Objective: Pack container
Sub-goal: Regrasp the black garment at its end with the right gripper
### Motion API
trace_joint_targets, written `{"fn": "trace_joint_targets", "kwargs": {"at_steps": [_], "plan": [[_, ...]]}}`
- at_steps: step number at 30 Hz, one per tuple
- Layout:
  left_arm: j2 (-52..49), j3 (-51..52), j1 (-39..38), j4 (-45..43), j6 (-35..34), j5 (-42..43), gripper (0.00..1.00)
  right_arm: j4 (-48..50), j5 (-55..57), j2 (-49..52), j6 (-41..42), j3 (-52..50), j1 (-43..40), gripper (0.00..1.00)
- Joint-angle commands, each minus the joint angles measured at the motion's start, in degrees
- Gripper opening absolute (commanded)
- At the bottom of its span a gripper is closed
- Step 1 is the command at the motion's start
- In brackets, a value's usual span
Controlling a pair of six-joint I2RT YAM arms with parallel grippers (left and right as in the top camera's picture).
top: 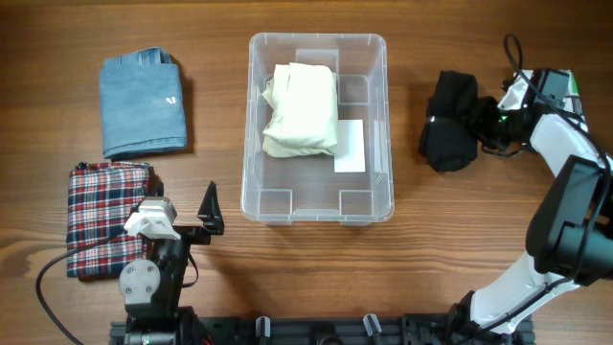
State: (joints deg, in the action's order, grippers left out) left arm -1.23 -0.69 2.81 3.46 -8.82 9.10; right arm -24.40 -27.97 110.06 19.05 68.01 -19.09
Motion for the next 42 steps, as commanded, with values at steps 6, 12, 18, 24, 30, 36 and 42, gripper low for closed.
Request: {"fn": "trace_joint_targets", "kwargs": {"at_steps": [6, 12, 18, 24, 30, 36, 42], "plan": [[0.1, 0.3, 0.5, 0.0, 1.1, 0.3, 1.00, -1.0, -6.5, -18.7, 5.2, 1.5, 0.4, 0.44], [0.1, 0.3, 0.5, 0.0, 1.1, 0.3, 1.00, -3.6, -1.6, -28.9, 4.7, 1.5, 0.9, 0.54], [0.1, 0.3, 0.5, 0.0, 1.1, 0.3, 1.00, -6.6, 7.7, -25.4, -10.8, 0.4, 0.9, 0.84], [0.1, 0.3, 0.5, 0.0, 1.1, 0.3, 1.00, -6.8, 11.5, -11.6, -23.4, -0.1, 0.9, 1.00], [0.1, 0.3, 0.5, 0.0, 1.1, 0.3, 1.00, -6.2, 10.7, -2.4, -28.2, -0.1, 0.9, 0.99], [0.1, 0.3, 0.5, 0.0, 1.1, 0.3, 1.00, -4.1, 5.4, -0.9, -29.4, -0.1, 0.9, 1.00], [0.1, 0.3, 0.5, 0.0, 1.1, 0.3, 1.00, -2.7, 2.9, 1.2, -30.9, -0.1, 0.9, 1.00]]}}
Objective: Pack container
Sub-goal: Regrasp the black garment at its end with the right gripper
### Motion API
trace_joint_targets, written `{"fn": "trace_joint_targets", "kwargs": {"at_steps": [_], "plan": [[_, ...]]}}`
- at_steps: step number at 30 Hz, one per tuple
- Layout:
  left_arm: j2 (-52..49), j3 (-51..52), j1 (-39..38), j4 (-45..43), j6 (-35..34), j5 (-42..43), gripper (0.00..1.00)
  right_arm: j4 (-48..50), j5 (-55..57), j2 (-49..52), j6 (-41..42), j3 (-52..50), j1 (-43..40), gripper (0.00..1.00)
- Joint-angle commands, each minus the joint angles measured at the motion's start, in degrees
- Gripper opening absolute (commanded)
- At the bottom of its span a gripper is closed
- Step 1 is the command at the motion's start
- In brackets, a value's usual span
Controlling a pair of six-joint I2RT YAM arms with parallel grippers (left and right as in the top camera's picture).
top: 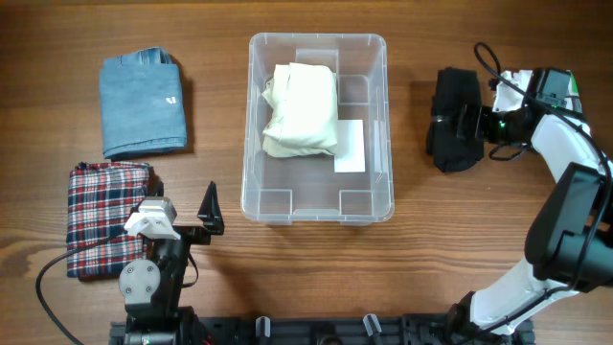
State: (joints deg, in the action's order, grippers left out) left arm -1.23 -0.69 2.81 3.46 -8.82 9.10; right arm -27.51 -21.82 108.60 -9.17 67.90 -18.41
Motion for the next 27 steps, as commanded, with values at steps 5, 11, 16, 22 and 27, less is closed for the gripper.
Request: {"fn": "trace_joint_targets", "kwargs": {"at_steps": [5, 11, 16, 22, 27], "plan": [[0.1, 0.3, 0.5, 0.0, 1.1, 0.3, 1.00, 0.9, -5.7, 5.4, -4.2, 0.0, 0.2, 1.00], [0.1, 0.3, 0.5, 0.0, 1.1, 0.3, 1.00, 2.0, -9.3, 5.8, -3.6, 0.0, 0.2, 0.93], [0.1, 0.3, 0.5, 0.0, 1.1, 0.3, 1.00, 3.8, -10.3, 5.8, 2.1, 0.2, 0.2, 0.73], [0.1, 0.3, 0.5, 0.0, 1.1, 0.3, 1.00, 3.8, -11.4, 4.1, 7.0, 1.3, 0.2, 0.53], [0.1, 0.3, 0.5, 0.0, 1.1, 0.3, 1.00, 4.4, -17.4, -0.3, 9.6, 1.5, 0.2, 0.51]]}}
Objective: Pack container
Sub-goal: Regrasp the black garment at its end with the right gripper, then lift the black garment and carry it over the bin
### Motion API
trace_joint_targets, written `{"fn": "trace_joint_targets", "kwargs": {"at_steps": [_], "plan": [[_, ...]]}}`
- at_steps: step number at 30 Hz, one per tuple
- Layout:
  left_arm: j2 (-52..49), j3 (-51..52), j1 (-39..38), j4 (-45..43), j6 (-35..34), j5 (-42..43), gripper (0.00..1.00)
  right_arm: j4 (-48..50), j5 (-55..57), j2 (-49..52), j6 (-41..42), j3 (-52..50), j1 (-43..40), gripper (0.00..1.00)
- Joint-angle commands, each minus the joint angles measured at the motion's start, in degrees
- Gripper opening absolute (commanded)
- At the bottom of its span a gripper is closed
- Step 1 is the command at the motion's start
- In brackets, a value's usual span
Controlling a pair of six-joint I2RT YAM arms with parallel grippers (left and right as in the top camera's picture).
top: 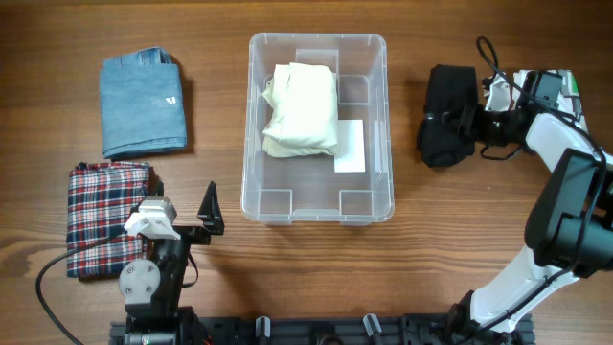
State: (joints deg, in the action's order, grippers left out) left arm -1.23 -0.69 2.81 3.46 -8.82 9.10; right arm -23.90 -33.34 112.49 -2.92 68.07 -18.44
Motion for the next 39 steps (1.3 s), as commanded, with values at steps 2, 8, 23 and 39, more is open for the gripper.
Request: {"fn": "trace_joint_targets", "kwargs": {"at_steps": [2, 8, 23, 39], "plan": [[0.1, 0.3, 0.5, 0.0, 1.1, 0.3, 1.00, 1.0, -9.5, -6.1, 3.9, 1.4, 0.1, 0.48], [0.1, 0.3, 0.5, 0.0, 1.1, 0.3, 1.00, 4.0, -18.1, -14.7, 11.3, 1.4, 0.2, 0.47], [0.1, 0.3, 0.5, 0.0, 1.1, 0.3, 1.00, 4.4, -8.1, -33.5, 29.0, 1.4, 15.3, 0.48], [0.1, 0.3, 0.5, 0.0, 1.1, 0.3, 1.00, 6.1, 36.5, -24.8, 36.2, 1.3, 41.6, 0.49]]}}
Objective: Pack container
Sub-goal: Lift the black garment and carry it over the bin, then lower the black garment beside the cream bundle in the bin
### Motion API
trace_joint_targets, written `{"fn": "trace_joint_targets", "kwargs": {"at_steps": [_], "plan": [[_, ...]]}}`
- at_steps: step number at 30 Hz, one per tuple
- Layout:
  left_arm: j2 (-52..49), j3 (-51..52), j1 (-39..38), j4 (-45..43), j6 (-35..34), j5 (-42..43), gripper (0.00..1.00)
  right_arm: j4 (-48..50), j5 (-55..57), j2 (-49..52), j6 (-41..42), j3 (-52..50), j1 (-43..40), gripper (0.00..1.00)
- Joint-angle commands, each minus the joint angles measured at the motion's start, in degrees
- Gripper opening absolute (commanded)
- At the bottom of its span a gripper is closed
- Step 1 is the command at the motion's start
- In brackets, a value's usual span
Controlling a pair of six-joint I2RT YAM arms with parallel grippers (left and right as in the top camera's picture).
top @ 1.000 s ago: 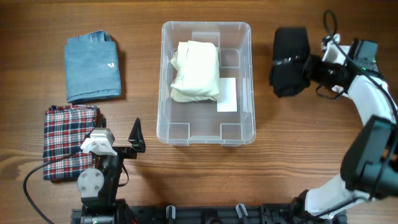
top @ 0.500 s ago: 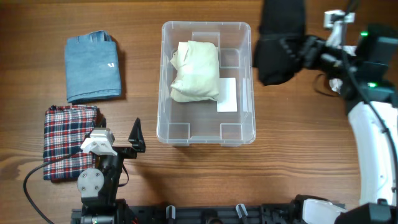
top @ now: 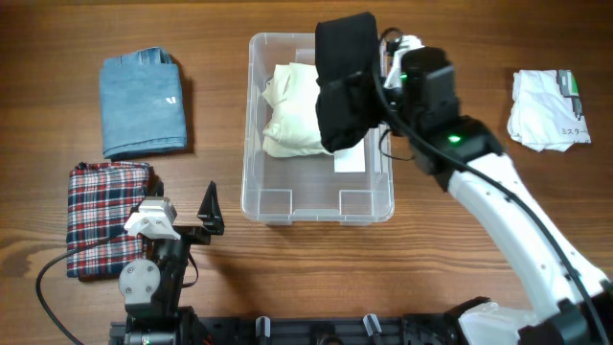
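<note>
A clear plastic container (top: 257, 144) stands at the table's middle with a folded cream cloth (top: 295, 110) inside. My right gripper (top: 375, 81) is shut on a folded black garment (top: 345, 81), which hangs over the container's right half. My left gripper (top: 208, 213) rests near the front left, its jaws standing apart with nothing between them. A folded blue denim piece (top: 142, 103) and a folded red plaid cloth (top: 103, 216) lie to the left of the container.
A white folded item with printed text (top: 548, 109) lies at the far right, where the black garment used to cover it. The right arm stretches diagonally from the front right corner toward the container.
My right gripper has moved left with the black garment, from the table's right side to above the container. A white item now shows at the far right. The left arm has not moved.
The black garment lay on the table's right side with my right gripper at its right edge. At the two later moments the gripper still held that edge and the garment had shifted slightly. Now it hangs lifted over the container.
</note>
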State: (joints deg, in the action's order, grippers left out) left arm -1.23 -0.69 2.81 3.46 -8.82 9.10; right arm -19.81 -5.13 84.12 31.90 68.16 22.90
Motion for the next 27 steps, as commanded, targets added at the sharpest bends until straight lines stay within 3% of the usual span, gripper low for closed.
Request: {"fn": "trace_joint_targets", "kwargs": {"at_steps": [1, 13, 17, 22, 27], "plan": [[0.1, 0.3, 0.5, 0.0, 1.1, 0.3, 1.00, 3.1, 8.1, 5.3, 1.7, 1.2, 0.3, 0.49], [0.1, 0.3, 0.5, 0.0, 1.1, 0.3, 1.00, 9.2, 8.2, 16.0, 2.4, 1.2, 0.3, 0.51], [0.1, 0.3, 0.5, 0.0, 1.1, 0.3, 1.00, 10.2, 8.4, 17.2, 2.4, 1.2, 0.3, 0.63], [0.1, 0.3, 0.5, 0.0, 1.1, 0.3, 1.00, 9.9, 9.7, 17.0, 0.6, 1.5, 0.3, 0.70], [0.1, 0.3, 0.5, 0.0, 1.1, 0.3, 1.00, 5.5, 17.9, 15.1, -2.8, 4.8, 0.3, 0.79]]}}
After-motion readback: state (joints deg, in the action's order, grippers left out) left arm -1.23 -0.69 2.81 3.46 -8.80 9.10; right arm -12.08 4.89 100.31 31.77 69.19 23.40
